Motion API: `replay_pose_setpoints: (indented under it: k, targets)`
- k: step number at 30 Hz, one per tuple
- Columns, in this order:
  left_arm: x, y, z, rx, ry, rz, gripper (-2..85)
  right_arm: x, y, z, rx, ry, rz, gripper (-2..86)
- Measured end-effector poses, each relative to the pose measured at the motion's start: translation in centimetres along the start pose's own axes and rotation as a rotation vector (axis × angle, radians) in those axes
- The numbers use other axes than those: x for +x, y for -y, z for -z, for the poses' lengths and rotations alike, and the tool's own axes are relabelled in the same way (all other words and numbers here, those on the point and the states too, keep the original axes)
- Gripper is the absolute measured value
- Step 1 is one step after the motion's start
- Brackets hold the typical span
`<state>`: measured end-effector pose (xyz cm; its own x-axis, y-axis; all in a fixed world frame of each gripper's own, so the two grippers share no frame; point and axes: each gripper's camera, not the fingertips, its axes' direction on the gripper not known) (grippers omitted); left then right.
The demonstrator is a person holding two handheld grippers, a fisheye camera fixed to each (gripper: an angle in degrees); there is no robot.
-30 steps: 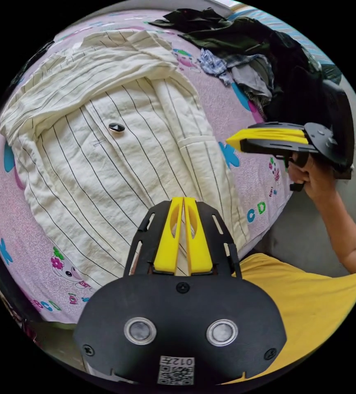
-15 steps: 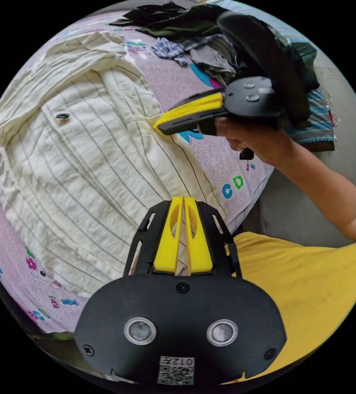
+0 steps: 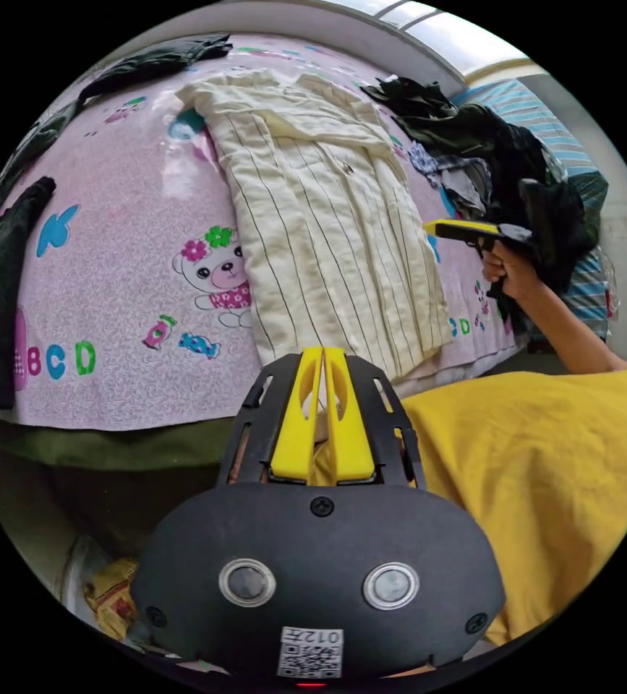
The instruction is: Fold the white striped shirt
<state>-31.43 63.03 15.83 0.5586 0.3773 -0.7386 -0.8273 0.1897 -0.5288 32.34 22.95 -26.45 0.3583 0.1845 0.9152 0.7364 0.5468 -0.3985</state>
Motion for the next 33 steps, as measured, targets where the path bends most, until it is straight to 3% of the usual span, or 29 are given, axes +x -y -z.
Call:
replay_pose_setpoints:
  k: [6,8,10,13,17,22,26,33]
  targets:
    - [-1.1,-1.3,-4.6,-0.166,0.060,-0.063,0.4,-2.4,-4.6,-2.6,-0.131,0.024,0.137,0.2]
    - [-1.7,-1.8,-5.1,-0.149,0.075,-0.076,0.4,-2.4,-6.2,-4.6,-0.202,-0.034,0.160,0.2]
    - [-2.5,-2.1,-5.1,-0.144,0.065,-0.070,0.4,-2.0,-7.2,-4.8,-0.149,-0.044,0.154,0.2]
    - [-3.5,-2.6,-4.7,-0.146,0.062,-0.069,0.7,-0.7,-7.9,-4.6,-0.151,-0.017,0.085,0.5]
    - [-6.2,-4.5,-1.6,-0.010,0.092,0.049,2.0,2.0,-10.6,-2.6,-0.081,0.063,-0.040,1.9]
    - [-13.0,-6.9,-0.9,0.015,-0.160,0.323,6.1,7.9,-15.1,-3.2,-0.077,0.288,-0.331,6.7]
    - [-16.0,-7.3,-1.3,-0.028,-0.245,0.343,9.8,11.8,-17.9,-4.9,-0.066,0.482,-0.515,8.6]
    - [-19.0,-7.4,-1.1,-0.097,-0.320,0.318,10.7,14.8,-19.2,-5.5,-0.052,0.568,-0.554,9.1]
